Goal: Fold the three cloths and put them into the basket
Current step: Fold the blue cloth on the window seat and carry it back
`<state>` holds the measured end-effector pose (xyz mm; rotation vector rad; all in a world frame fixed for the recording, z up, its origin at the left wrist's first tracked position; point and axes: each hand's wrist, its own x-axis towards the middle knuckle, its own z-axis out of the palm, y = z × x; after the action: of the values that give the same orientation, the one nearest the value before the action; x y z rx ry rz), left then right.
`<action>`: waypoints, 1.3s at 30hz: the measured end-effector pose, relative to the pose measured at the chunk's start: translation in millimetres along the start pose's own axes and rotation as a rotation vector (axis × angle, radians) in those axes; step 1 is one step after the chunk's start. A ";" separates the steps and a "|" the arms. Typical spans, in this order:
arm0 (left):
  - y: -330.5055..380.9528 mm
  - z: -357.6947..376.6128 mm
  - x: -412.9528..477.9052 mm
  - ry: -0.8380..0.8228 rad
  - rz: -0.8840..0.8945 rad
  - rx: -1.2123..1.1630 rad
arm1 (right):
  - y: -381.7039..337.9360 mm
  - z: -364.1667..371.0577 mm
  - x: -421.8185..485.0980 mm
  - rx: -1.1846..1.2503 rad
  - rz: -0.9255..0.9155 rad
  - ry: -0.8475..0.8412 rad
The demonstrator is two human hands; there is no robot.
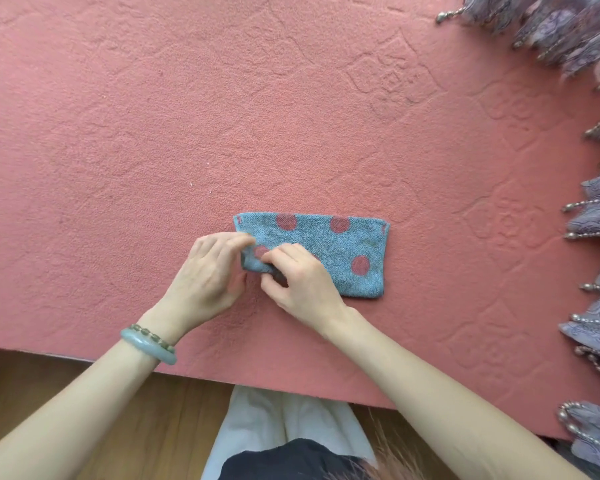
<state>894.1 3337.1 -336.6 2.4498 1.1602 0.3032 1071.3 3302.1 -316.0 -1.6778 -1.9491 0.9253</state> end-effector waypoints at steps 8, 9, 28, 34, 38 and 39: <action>11.2 -30.7 21.8 0.075 0.057 0.001 | -12.8 -68.9 -25.6 0.131 -0.061 0.168; 18.1 -39.2 21.5 0.091 0.054 -0.034 | -12.8 -79.6 -30.2 0.143 -0.049 0.189; 83.5 -165.0 32.9 -0.138 -0.186 -0.710 | -57.3 -175.4 -57.0 0.596 0.230 -0.056; 23.6 -77.7 99.4 -0.299 -0.316 -0.295 | 21.9 -121.2 10.8 0.305 0.480 -0.032; 2.3 -34.3 125.8 -0.283 -0.292 -0.133 | 64.1 -95.0 46.4 0.084 0.521 0.017; 0.0 -30.2 130.4 -0.264 -0.273 -0.110 | 71.0 -93.1 52.7 0.055 0.518 0.021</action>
<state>965.3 3446.6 -307.0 2.1262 1.3004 -0.0363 1174.6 3378.0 -307.3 -2.1950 -1.4773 1.1161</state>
